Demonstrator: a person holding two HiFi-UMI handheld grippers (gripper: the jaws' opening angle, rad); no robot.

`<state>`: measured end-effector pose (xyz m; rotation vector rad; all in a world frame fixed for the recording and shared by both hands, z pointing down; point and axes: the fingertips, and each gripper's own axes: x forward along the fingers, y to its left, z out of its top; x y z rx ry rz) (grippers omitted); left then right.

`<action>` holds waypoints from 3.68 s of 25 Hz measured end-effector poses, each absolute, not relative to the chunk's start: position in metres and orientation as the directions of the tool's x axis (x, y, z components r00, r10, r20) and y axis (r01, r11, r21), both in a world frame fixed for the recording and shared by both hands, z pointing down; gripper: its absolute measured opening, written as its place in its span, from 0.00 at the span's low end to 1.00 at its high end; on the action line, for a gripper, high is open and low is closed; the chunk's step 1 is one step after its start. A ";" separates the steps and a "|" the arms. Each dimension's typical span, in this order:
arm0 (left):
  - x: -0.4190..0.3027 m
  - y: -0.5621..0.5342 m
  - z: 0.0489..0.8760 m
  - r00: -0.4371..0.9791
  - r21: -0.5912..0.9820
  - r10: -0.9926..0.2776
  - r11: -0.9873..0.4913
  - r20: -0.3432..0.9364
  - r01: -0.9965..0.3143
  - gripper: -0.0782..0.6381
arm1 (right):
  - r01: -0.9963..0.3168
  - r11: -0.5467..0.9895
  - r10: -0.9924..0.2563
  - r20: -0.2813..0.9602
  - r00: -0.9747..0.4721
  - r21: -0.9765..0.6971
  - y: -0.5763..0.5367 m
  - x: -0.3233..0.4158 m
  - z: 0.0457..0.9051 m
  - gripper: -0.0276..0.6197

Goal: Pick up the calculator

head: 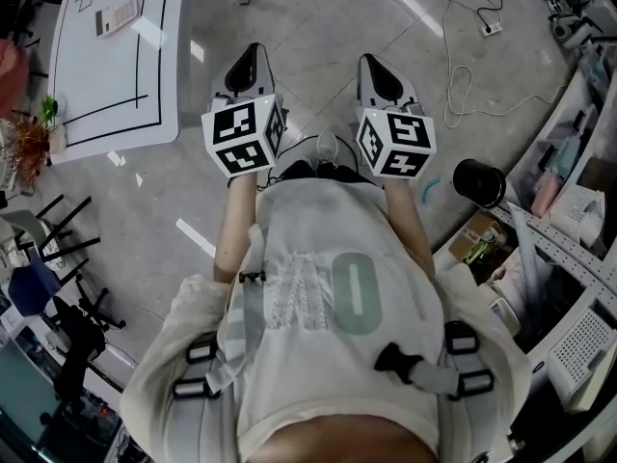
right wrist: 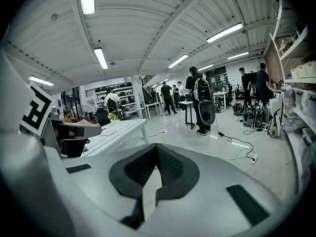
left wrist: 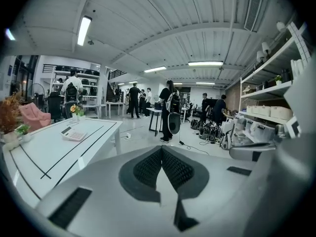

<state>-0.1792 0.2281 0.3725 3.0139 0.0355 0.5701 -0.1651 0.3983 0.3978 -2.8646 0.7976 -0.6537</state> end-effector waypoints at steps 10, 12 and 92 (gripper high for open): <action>-0.146 0.225 0.341 0.961 0.056 -0.015 -0.998 0.276 -0.032 0.14 | -0.513 -0.835 -0.549 0.333 0.766 -0.196 0.409 -0.127 0.388 0.05; -0.138 0.222 0.340 0.964 0.057 -0.021 -0.998 0.264 -0.037 0.14 | -0.525 -0.829 -0.559 0.326 0.762 -0.193 0.406 -0.122 0.388 0.05; -0.117 -0.258 0.329 0.133 0.171 -0.980 -0.107 0.151 -0.980 0.14 | -0.884 0.468 -0.852 0.267 -0.450 0.005 -0.260 0.057 0.346 0.05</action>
